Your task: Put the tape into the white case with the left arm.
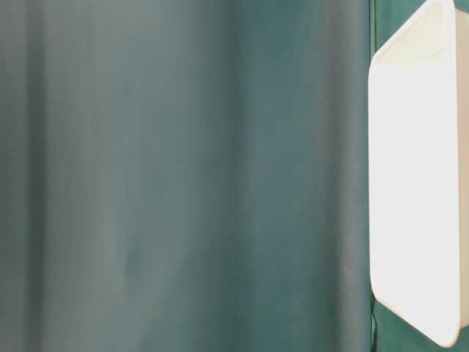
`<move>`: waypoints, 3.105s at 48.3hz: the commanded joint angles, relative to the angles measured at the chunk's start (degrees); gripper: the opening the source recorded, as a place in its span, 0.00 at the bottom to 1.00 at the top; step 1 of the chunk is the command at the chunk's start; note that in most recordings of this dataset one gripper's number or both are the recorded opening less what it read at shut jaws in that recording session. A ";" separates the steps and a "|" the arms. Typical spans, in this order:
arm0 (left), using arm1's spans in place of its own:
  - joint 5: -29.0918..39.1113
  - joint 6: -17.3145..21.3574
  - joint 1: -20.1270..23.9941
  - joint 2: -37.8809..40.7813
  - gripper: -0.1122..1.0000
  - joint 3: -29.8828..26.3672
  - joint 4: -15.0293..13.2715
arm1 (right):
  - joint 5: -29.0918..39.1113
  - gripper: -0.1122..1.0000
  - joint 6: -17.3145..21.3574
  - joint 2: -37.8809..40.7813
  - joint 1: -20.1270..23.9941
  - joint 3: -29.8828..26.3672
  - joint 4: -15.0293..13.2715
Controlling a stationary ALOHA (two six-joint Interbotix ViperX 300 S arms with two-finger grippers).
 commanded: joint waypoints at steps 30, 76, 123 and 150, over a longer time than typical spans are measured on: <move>4.57 -0.09 -5.54 -0.18 0.98 -1.23 -0.09 | -0.18 0.02 0.09 0.09 -0.09 -0.62 -0.09; 7.21 -0.09 -12.57 1.93 0.98 1.67 -0.09 | -0.18 0.02 0.09 -0.35 -0.09 0.44 -0.09; 1.58 0.26 -12.92 22.50 0.98 -2.29 -0.09 | -0.09 0.02 0.09 -2.02 -0.09 0.62 -0.09; 0.26 0.09 -13.97 22.41 0.33 -2.37 0.00 | -0.18 0.02 0.09 -2.11 -0.09 0.62 -0.09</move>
